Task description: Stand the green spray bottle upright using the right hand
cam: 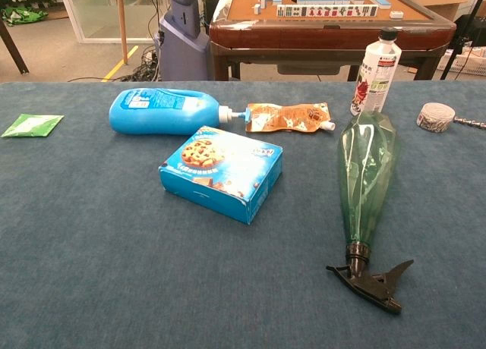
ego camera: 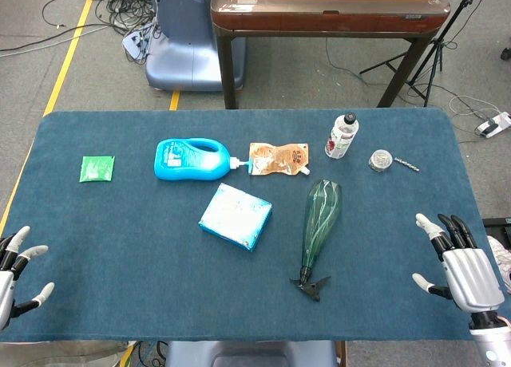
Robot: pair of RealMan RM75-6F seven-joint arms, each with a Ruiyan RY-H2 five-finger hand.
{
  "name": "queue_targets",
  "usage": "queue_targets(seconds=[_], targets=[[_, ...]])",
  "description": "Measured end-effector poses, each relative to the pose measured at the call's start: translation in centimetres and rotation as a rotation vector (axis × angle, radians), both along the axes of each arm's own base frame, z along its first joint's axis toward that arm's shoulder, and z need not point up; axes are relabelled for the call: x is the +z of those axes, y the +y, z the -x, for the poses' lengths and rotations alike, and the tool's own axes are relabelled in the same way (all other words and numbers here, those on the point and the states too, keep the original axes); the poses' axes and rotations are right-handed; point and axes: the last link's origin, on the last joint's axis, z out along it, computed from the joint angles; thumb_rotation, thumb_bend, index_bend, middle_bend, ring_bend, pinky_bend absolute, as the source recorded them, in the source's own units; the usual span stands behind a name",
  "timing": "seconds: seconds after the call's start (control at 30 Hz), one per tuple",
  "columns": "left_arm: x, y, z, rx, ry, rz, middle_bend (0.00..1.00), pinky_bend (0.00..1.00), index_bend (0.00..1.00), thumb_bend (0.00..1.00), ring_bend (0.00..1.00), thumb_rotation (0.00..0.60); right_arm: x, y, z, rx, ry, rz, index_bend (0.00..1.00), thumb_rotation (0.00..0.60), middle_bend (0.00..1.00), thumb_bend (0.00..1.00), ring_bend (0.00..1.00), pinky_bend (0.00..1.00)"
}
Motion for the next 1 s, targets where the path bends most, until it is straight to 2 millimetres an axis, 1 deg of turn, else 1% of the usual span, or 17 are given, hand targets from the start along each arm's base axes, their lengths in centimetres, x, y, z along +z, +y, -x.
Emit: queue_targets(seconds=[0.3,0.43,0.53,0.73,0.9,1.0], targets=[[0.0,-0.2,-0.2,0.001,0.004,-0.001,0.05,0.03,0.27,0.25,0.05,0.6,-0.4,-0.3,-0.4,0.038,0.01,-0.031,0.08,0.6,0.21,0.12,0.04,0.04],[0.0,-0.2,-0.2,0.003,0.005,0.001,0.05,0.03,0.28,0.26,0.05,0.6,-1.0,-1.1,-1.2,0.085,0.021,-0.064,0.08,0.6,0.21,0.12,0.04,0.04],[0.0,-0.2,-0.4,-0.004,0.003,0.001,0.05,0.03,0.28,0.26,0.05,0.6,-1.8,-2.0,-2.1,0.127,0.034,-0.106,0.08,0.6,0.21,0.12,0.04,0.04],[0.1,-0.6,-0.3,0.006,0.006,-0.002,0.05,0.03,0.28,0.26,0.05,0.6,-4.4,-3.7,-4.1,0.227,0.089,-0.219,0.08,0.6,0.21,0.12,0.04,0.04],[0.2,-0.9,-0.1,0.015,0.006,-0.006,0.05,0.03,0.29,0.26,0.05,0.6,-6.6,-4.9,-5.3,0.314,0.178,-0.251,0.08,0.6,0.21,0.05,0.04,0.04],[0.2,-1.1,-0.1,0.019,0.006,-0.008,0.05,0.03,0.29,0.26,0.05,0.6,-8.7,-5.6,-5.9,0.361,0.234,-0.282,0.08,0.6,0.21,0.02,0.04,0.04]])
